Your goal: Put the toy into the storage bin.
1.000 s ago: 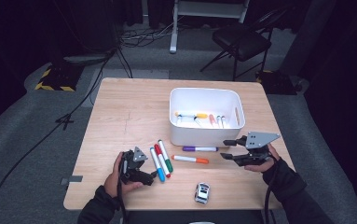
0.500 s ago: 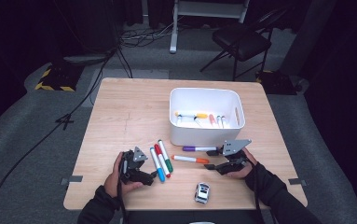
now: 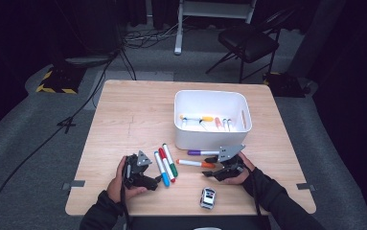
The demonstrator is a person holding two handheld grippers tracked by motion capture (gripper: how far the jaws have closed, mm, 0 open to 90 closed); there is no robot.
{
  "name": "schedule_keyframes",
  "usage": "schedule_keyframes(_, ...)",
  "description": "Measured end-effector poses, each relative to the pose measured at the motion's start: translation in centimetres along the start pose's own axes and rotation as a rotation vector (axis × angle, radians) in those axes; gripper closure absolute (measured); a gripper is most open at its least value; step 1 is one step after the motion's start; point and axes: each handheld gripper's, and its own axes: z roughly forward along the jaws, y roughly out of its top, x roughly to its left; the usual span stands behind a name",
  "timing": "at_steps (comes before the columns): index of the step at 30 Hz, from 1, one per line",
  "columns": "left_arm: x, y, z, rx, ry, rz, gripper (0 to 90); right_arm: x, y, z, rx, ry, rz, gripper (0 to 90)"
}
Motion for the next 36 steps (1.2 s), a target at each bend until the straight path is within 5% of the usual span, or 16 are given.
schedule_keyframes(5, 0.0, 0.0, 0.0, 0.003, 0.0, -0.003, 0.6, 0.0, 0.2, 0.3, -0.001, 0.0, 0.016, 49.8)
schedule_keyframes(14, -0.2, 0.1, 0.1, 0.003, -0.006, -0.007, 0.6, -0.4, 0.0, 0.0, -0.012, -0.005, 0.038, 74.4)
schedule_keyframes(29, -0.7, 0.6, 0.5, 0.004, 0.0, 0.006, 0.7, -0.1, -1.6, -2.7, 0.008, -0.024, 0.005, 75.2)
schedule_keyframes(33, -1.4, 1.2, 1.0, 0.009, -0.01, 0.006, 0.6, -0.5, -2.2, -4.2, -0.078, 0.01, 0.042, 75.2)
schedule_keyframes(36, -1.9, 1.9, 1.7, 0.002, -0.017, 0.011, 0.6, -0.8, -2.7, -5.4, -0.095, -0.01, 0.059, 75.2)
